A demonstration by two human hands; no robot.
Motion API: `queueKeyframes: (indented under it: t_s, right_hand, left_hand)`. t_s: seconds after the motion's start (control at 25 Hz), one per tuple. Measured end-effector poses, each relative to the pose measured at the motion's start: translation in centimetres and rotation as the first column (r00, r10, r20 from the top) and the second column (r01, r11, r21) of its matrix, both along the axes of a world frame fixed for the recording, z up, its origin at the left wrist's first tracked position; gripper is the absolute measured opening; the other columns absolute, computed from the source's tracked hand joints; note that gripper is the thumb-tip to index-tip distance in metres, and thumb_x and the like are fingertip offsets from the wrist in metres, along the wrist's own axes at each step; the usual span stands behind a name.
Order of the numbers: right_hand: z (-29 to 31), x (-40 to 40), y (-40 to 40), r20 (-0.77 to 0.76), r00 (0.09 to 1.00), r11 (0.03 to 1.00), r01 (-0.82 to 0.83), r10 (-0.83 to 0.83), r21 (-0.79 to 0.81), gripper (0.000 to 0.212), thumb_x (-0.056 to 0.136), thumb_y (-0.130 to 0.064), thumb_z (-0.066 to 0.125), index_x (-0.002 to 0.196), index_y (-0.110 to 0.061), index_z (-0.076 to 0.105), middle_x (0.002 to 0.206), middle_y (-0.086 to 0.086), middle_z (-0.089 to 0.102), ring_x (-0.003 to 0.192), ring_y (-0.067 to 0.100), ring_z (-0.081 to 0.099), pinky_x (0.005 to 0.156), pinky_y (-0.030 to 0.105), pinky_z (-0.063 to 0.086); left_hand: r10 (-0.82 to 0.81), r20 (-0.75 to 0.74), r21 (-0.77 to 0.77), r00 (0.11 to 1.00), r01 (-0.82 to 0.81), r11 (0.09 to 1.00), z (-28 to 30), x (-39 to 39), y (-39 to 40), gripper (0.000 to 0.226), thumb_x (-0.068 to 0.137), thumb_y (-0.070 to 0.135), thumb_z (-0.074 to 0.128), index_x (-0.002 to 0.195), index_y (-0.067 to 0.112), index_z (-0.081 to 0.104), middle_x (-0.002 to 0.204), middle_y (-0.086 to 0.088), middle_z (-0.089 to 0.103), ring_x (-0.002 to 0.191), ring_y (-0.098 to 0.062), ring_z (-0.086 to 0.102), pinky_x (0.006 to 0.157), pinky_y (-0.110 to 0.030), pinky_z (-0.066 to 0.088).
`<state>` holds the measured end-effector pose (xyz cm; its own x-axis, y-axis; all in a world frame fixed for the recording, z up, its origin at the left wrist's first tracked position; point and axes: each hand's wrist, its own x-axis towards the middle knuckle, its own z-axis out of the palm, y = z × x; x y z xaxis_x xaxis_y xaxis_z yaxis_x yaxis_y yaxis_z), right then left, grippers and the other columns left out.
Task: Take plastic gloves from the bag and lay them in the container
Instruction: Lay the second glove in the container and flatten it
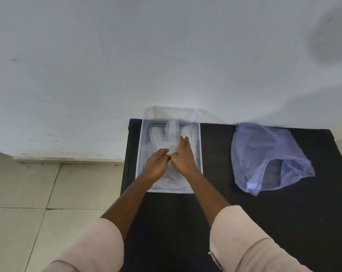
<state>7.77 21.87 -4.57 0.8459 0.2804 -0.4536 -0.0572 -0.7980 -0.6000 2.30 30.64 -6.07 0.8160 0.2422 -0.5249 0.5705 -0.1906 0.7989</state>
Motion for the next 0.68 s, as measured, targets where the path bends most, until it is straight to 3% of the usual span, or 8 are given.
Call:
queueKeyframes:
  t_s: [0.12,0.24,0.36,0.52,0.68]
  right_hand:
    - [-0.2,-0.1,0.1,0.072,0.995,0.998,0.061,-0.062,0.013,0.069,0.095,-0.006,0.046,0.153,-0.014,0.009,0.164,0.01,-0.004,0.151,0.029,0.004,0.117,0.045,0.028]
    - [-0.1,-0.3,0.1,0.143,0.981,0.991,0.124,-0.13,0.054,0.069,0.094,-0.004,0.047,0.152,-0.014,0.011,0.164,0.01,0.0,0.151,0.028,0.007,0.116,0.042,0.032]
    - [0.5,-0.4,0.2,0.142,0.964,0.971,0.213,-0.227,0.104,0.066,0.095,-0.002,0.046,0.152,-0.012,0.014,0.164,0.009,0.007,0.15,0.026,0.011,0.117,0.037,0.027]
    - [1.1,-0.9,0.2,0.16,0.945,0.947,0.252,-0.285,0.199,0.058,0.094,-0.004,0.049,0.148,-0.014,0.029,0.156,0.008,0.032,0.14,0.026,0.038,0.109,0.033,0.038]
    - [2.2,-1.9,-1.1,0.173,0.939,0.913,0.226,-0.297,0.339,0.047,0.092,-0.003,0.053,0.137,-0.016,0.044,0.142,0.005,0.049,0.122,0.021,0.055,0.102,0.034,0.049]
  left_hand:
    - [-0.004,-0.007,0.004,1.0,0.004,1.0,0.0,0.1,0.0,0.04,0.104,0.026,0.033,0.139,0.013,0.047,0.151,-0.009,0.043,0.136,-0.029,0.042,0.115,-0.044,0.034]
    - [0.003,-0.005,-0.004,1.0,-0.003,1.0,-0.3,0.1,0.1,0.04,0.104,0.027,0.034,0.139,0.014,0.048,0.151,-0.009,0.044,0.135,-0.029,0.044,0.113,-0.044,0.036]
    - [0.019,-0.01,-0.021,1.0,-0.02,1.0,-0.4,0.0,0.1,0.04,0.104,0.028,0.036,0.14,0.016,0.046,0.151,-0.008,0.043,0.135,-0.028,0.044,0.11,-0.04,0.037]
    - [0.018,-0.003,-0.018,1.0,-0.018,1.0,-0.3,0.0,0.2,0.04,0.103,0.03,0.038,0.14,0.018,0.047,0.152,-0.006,0.042,0.135,-0.027,0.044,0.111,-0.041,0.037]
    - [0.103,0.118,0.026,0.988,-0.107,0.994,1.7,0.1,0.1,0.035,0.101,0.028,0.044,0.134,0.018,0.053,0.143,-0.006,0.052,0.126,-0.024,0.052,0.099,-0.03,0.039]
